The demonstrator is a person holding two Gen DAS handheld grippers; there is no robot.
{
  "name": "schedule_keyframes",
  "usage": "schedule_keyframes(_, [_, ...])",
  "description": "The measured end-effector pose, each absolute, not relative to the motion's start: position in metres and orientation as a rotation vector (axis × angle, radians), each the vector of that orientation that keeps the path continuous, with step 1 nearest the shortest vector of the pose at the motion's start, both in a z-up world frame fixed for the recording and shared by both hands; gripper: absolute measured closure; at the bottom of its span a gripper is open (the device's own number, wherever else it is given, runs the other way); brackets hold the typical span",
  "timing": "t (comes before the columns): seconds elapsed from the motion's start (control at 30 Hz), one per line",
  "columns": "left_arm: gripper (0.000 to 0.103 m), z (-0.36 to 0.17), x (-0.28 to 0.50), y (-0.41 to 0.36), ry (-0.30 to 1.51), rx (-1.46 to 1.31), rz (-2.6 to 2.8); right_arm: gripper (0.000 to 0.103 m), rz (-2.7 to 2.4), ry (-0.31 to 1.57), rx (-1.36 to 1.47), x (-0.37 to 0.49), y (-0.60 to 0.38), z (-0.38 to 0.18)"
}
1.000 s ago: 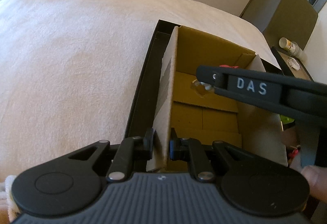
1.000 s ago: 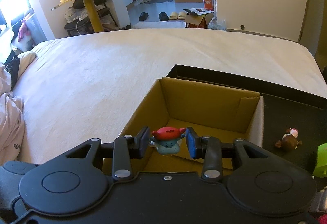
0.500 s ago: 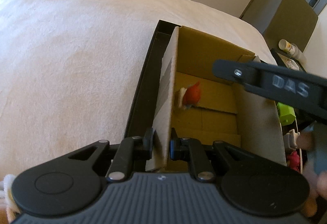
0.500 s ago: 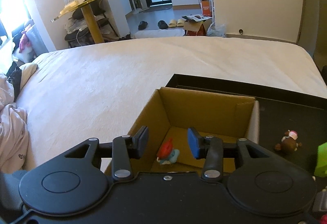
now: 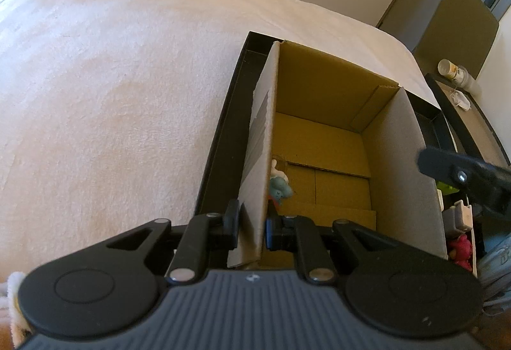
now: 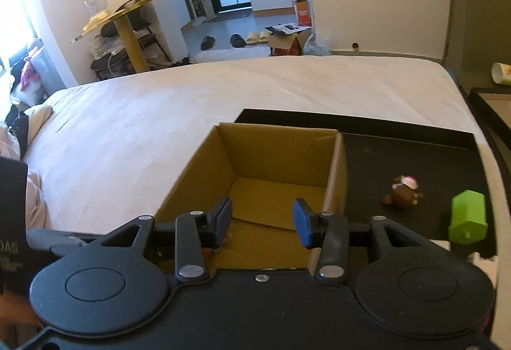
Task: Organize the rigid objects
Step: 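Lower the figurine into the box and open the right gripper, then move the right gripper back to the pink figure on the tray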
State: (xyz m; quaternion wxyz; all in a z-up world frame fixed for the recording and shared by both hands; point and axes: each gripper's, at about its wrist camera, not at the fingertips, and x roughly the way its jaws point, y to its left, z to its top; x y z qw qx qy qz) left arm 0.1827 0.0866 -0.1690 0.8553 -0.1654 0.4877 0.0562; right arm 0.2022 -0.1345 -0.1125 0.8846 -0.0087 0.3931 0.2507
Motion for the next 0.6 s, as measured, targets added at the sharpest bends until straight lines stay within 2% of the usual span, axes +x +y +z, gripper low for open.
schedule_keyframes(0.6, [0.089,-0.166,0.184,0.082,1.031,-0.320,0.141,0.058,0.244,0.915,-0.041,0.192,-0.222,-0.138])
